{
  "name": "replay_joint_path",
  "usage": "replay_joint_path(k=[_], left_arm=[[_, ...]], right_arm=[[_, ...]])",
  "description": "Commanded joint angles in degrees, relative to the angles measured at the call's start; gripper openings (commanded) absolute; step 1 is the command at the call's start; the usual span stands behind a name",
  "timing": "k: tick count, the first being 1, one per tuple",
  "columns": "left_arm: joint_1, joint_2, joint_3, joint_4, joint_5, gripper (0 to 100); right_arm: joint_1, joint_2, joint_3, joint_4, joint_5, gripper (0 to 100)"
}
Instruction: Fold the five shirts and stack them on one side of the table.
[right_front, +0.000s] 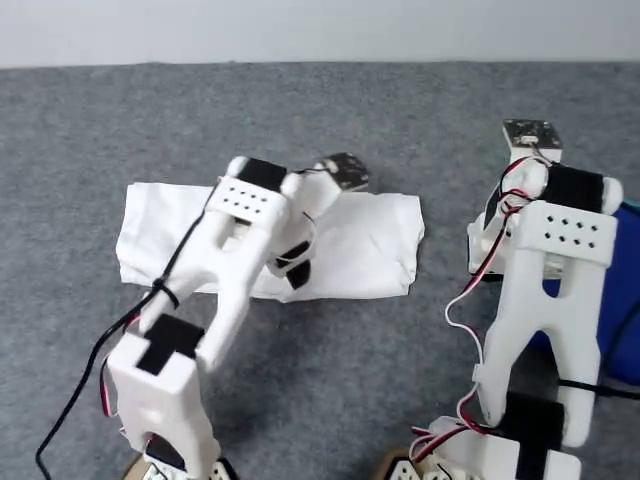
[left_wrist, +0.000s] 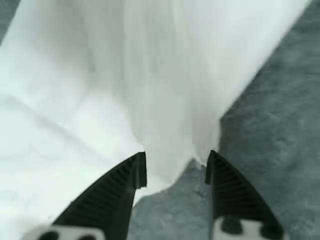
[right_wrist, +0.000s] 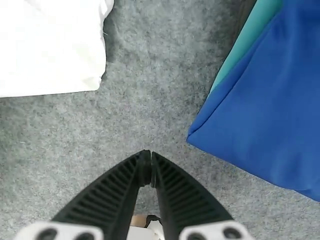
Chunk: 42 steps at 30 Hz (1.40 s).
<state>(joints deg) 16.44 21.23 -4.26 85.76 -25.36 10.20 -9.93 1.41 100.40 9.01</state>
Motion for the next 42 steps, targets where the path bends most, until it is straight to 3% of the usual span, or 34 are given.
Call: replay_joint_path(k=[1, 13, 22, 26, 31, 36, 42], left_arm=[[-1.7, 2.1, -0.2, -3.5, -0.6, 19], [-2.8, 6.9, -1.7, -5.8, -0.4, 13], [-4.0, -2.5, -10.4, 4.6, 2.5, 14], [-9.8, -6.3, -12.9, 7.5, 7.0, 18], [-22.3, -6.9, -13.1, 7.2, 14.0, 23], [-33.2, -3.2, -13.1, 3.3, 14.3, 26], [-40.7, 4.0, -16.4, -0.2, 14.3, 28]], right_arm=[[0.3, -2.6, -2.6, 2.2, 0.7, 0.9], [0.6, -2.7, -2.6, 2.2, 0.6, 0.9], [0.2, -2.9, -2.6, 2.2, 0.4, 0.9], [0.2, -4.4, -2.5, 2.4, 0.4, 0.9], [0.5, -6.5, -2.2, 2.4, 0.4, 0.9], [0.2, -8.7, 3.6, 2.3, 0.5, 0.9], [0.3, -13.2, 9.9, 2.1, 0.7, 0.9]])
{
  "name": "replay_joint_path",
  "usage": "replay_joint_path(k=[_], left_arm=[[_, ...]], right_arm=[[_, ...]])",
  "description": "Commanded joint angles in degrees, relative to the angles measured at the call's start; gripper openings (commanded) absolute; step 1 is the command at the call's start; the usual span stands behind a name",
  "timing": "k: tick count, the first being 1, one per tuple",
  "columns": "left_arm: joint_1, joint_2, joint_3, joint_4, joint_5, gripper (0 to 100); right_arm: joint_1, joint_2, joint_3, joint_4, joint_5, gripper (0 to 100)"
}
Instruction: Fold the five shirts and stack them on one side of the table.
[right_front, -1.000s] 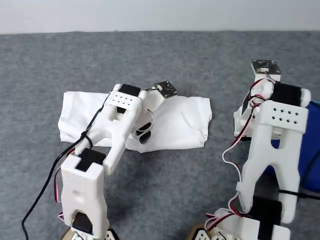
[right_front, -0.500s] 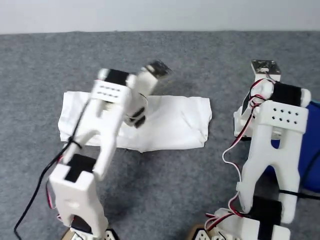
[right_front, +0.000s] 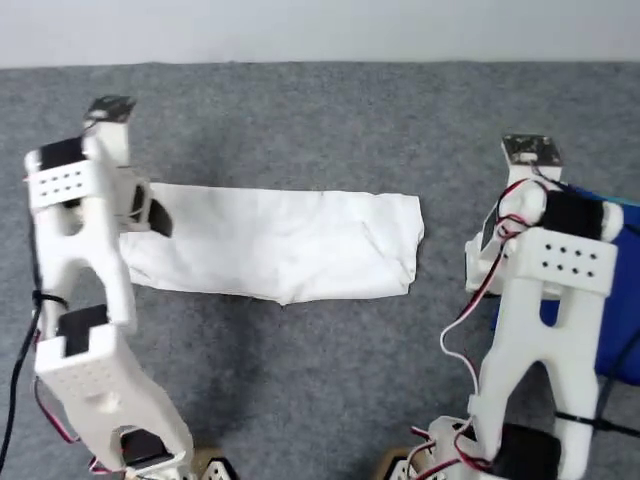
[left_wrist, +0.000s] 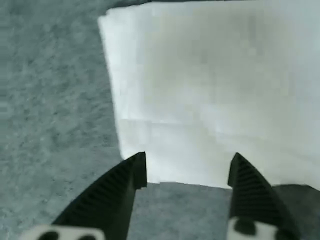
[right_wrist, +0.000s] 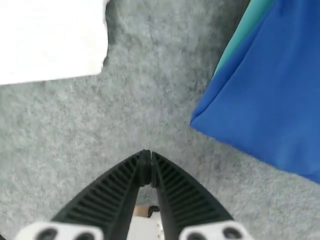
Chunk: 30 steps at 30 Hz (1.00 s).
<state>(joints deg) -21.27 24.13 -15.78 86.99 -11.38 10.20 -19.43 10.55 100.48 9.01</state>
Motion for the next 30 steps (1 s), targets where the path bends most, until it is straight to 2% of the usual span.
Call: replay_joint_path(k=[1, 11, 16, 19, 23, 30], left_arm=[[-3.7, 2.4, -6.5, -1.4, 0.4, 28], [-4.0, 20.4, -23.6, 0.5, 0.4, 28], [-3.7, 32.5, -34.9, 11.1, -2.1, 27], [-3.4, 38.8, -40.6, 13.6, -2.4, 19], [-2.6, 40.1, -43.3, 13.6, -2.5, 2], [0.4, 33.5, -42.0, 13.7, -2.4, 1]], right_arm=[[0.3, -4.4, 1.6, 2.0, 0.7, 0.9], [0.2, -6.4, 3.0, 1.9, 0.7, 0.9], [0.6, -6.4, 3.0, 2.0, 0.7, 0.9], [0.6, -6.4, 2.8, 2.0, 0.7, 0.9], [0.6, -6.4, 2.7, 2.0, 0.7, 0.9], [0.6, -6.4, 2.7, 2.0, 0.7, 0.9]])
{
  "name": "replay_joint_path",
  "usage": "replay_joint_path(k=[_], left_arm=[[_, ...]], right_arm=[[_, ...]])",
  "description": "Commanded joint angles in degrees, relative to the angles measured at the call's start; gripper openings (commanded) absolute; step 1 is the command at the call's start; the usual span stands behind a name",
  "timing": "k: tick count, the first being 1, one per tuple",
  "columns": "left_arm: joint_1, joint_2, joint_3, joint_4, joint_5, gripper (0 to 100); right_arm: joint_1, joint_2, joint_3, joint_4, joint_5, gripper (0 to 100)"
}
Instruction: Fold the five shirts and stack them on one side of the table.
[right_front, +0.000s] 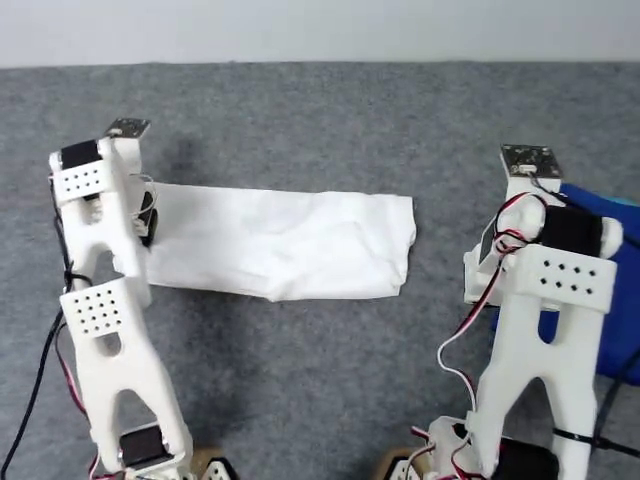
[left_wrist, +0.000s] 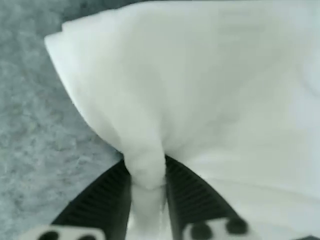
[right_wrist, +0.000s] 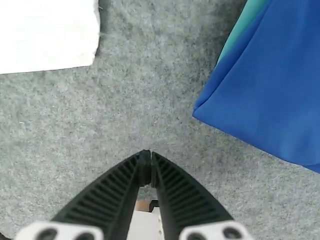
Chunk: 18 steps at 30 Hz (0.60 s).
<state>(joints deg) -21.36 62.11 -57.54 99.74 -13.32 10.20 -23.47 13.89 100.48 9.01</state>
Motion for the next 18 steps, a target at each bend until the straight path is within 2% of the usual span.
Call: replay_joint_path(k=[1, 8, 18], left_arm=[[1.1, -6.2, 0.6, 1.0, -0.4, 1], [9.0, -21.6, 13.0, 0.9, -0.3, 1], [28.2, -40.7, 25.2, 0.9, -0.2, 1]], right_arm=[[0.7, -2.3, -0.6, 2.0, 0.7, 0.9], [0.7, -2.3, -0.6, 1.9, 0.4, 0.9], [0.7, -1.9, -0.5, 1.8, 0.3, 0.9]])
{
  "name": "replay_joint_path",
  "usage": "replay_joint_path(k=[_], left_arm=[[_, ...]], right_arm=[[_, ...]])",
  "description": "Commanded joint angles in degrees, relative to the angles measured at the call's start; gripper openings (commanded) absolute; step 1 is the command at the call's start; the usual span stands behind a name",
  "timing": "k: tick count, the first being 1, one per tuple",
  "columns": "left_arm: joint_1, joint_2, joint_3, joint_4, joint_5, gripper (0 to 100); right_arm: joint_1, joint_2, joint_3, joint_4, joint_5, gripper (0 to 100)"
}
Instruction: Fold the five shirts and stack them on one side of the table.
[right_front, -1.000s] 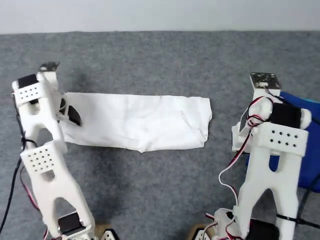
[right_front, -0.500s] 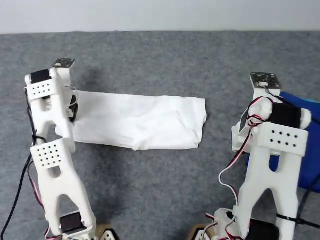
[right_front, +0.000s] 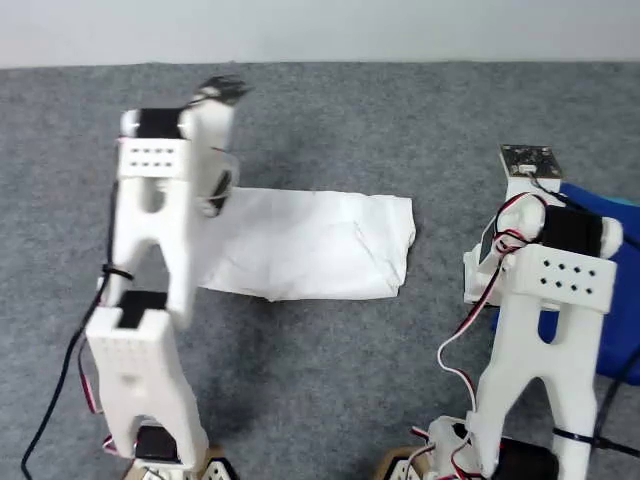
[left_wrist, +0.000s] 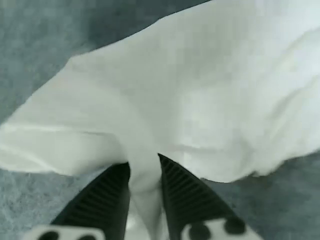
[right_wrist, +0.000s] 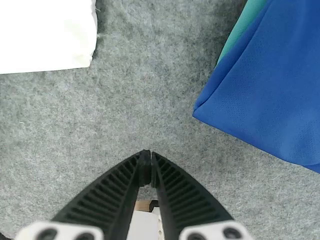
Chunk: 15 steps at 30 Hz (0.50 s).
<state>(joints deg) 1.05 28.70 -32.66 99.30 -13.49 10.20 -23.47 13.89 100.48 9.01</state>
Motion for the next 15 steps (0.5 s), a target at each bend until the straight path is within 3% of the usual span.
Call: replay_joint_path(k=[1, 7, 15], left_arm=[[7.6, -8.4, 0.6, 1.2, 0.1, 1], [17.8, -9.4, 0.5, 0.6, 3.3, 1], [25.0, -9.3, 0.7, -4.9, 4.5, 1]], right_arm=[[0.7, -1.9, -0.5, 1.8, 0.3, 0.9], [0.5, -2.0, -0.4, 1.8, 0.2, 0.9], [0.4, -1.9, -0.4, 1.8, 0.2, 0.9]])
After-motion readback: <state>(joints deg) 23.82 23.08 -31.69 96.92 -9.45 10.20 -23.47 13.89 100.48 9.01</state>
